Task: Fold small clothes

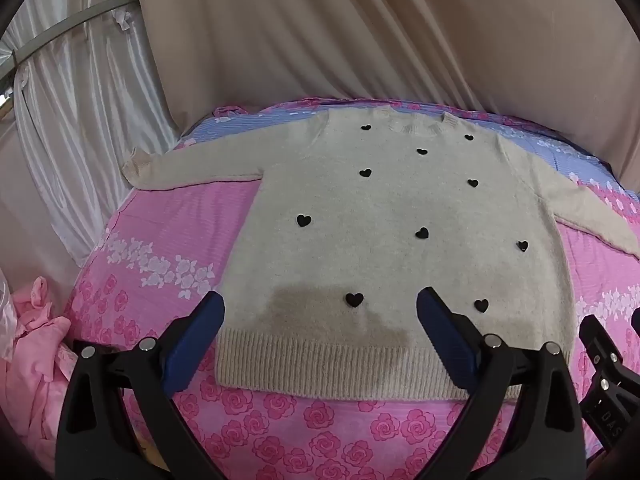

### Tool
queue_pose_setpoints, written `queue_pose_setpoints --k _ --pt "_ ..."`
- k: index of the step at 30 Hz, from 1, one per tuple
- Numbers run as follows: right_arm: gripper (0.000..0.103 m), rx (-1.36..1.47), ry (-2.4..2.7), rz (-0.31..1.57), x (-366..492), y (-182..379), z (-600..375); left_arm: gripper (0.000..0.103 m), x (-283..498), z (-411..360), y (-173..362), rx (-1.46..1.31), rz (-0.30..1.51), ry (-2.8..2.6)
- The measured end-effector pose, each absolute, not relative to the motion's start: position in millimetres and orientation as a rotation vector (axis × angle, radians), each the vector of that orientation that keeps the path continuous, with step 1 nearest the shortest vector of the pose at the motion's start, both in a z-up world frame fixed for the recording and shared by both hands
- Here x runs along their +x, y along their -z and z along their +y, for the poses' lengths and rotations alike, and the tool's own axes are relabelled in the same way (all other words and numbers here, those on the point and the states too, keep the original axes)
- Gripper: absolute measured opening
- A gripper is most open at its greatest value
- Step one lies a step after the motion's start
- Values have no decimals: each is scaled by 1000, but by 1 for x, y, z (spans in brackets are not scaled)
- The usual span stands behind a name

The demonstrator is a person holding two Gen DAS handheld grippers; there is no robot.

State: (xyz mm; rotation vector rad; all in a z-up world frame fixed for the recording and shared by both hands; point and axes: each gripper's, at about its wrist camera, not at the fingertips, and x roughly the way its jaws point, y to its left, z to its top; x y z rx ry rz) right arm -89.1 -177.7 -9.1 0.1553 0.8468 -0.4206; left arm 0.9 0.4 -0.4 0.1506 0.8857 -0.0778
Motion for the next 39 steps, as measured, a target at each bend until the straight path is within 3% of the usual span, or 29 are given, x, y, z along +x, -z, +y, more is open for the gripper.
queue_pose_setpoints --k 39 --pt "94 168 428 851 -92 11 -192 95 -2 -11 7 190 887 96"
